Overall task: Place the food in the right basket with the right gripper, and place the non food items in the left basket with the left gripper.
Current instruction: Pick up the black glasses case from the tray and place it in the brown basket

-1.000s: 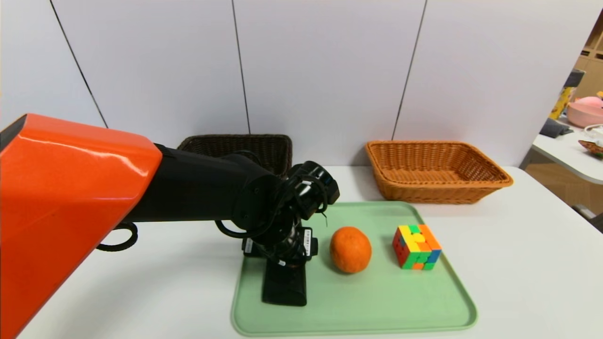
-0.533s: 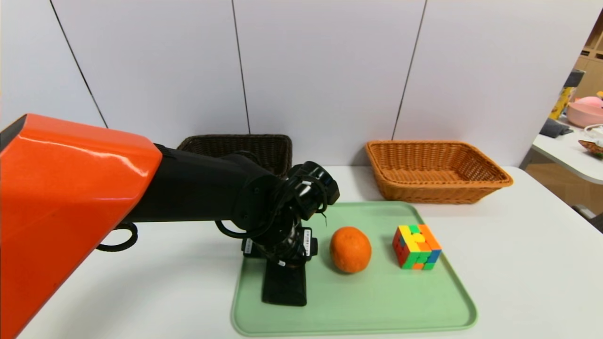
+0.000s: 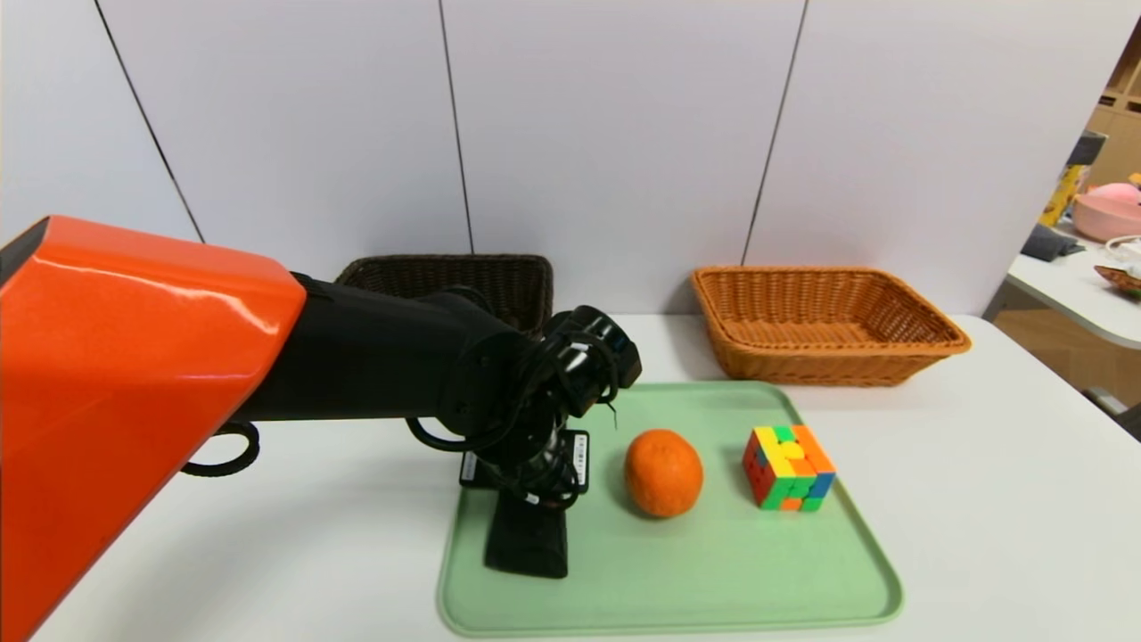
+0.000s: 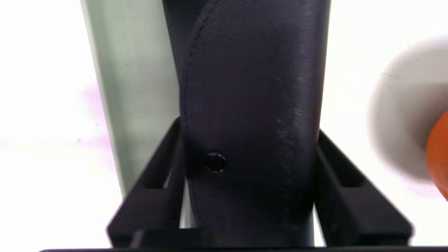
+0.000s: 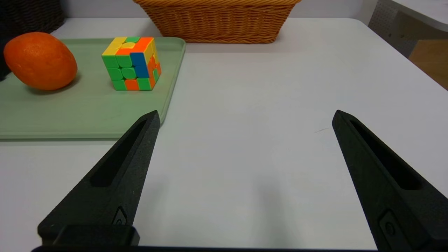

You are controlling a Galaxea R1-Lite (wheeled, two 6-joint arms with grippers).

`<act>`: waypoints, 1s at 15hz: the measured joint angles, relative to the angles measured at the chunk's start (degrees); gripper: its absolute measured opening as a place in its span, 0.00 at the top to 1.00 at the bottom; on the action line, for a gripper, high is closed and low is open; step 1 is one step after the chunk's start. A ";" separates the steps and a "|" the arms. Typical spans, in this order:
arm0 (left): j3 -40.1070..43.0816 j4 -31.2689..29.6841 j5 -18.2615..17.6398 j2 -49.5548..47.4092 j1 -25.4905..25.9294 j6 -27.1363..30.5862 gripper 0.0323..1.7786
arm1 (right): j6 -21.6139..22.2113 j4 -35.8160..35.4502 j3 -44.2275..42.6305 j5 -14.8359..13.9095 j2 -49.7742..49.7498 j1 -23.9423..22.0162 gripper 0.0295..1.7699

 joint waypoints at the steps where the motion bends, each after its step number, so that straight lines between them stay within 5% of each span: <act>1: 0.00 -0.11 0.02 0.00 0.00 0.00 0.52 | -0.02 0.02 0.00 0.00 0.00 0.00 0.04; 15: 0.24 0.41 -0.15 -4.50 0.20 0.52 0.60 | -0.02 0.00 0.00 0.00 0.00 0.00 0.04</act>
